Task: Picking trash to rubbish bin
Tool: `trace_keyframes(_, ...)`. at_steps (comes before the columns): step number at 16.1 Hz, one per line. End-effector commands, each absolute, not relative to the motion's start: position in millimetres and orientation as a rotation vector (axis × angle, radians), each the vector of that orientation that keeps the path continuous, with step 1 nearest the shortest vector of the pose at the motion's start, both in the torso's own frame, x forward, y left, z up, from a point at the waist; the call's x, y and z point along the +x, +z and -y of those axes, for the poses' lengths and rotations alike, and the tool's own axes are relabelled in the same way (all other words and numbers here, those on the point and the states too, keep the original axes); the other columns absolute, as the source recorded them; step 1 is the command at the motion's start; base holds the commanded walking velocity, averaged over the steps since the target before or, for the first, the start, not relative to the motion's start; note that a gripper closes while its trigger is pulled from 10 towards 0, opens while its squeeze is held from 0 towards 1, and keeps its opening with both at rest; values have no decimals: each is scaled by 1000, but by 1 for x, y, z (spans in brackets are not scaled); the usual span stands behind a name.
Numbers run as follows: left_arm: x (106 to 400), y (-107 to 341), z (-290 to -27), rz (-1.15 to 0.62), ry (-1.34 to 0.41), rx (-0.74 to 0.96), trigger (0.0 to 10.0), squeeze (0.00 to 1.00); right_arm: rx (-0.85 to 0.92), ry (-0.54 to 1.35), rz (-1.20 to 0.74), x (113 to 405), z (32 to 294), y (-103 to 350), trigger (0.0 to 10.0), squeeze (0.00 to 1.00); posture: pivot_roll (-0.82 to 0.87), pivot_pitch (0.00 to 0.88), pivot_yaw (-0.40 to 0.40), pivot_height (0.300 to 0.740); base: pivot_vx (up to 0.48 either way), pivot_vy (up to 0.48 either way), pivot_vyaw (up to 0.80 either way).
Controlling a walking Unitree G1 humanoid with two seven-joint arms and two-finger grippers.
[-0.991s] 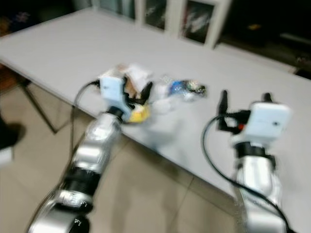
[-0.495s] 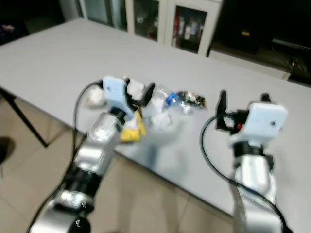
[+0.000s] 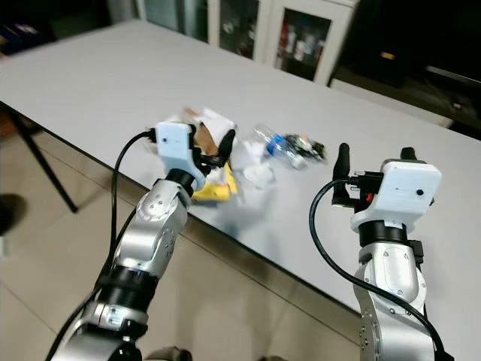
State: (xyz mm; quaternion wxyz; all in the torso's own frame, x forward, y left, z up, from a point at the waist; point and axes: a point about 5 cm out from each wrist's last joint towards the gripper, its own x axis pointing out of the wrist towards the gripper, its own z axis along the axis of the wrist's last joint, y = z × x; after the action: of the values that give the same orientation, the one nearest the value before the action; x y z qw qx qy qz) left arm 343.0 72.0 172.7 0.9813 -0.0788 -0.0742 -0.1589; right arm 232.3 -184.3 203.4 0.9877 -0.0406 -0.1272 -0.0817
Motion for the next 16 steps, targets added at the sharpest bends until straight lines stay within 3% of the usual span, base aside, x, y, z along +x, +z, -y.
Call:
trace_keyframes(1,340,174,-71,140,-322,-202,10000,0,-85,-167,242,233,187,204,10000,0,87,171,-121,740,0,0,0)
trace_keyframes(4,320,150,-90,21,-218,-401,10000,0,-75,-80,226,246,179,205,10000,0,142,221,-189,740,0,0,0)
trace_keyframes(11,304,155,-112,28,-155,-398,10000,0,-68,-3,231,265,170,208,10000,0,205,228,-209,740,0,0,0)
trace_keyframes(16,303,163,-112,39,-163,-389,10000,0,-60,3,235,266,168,207,10000,0,211,220,-194,740,0,0,0)
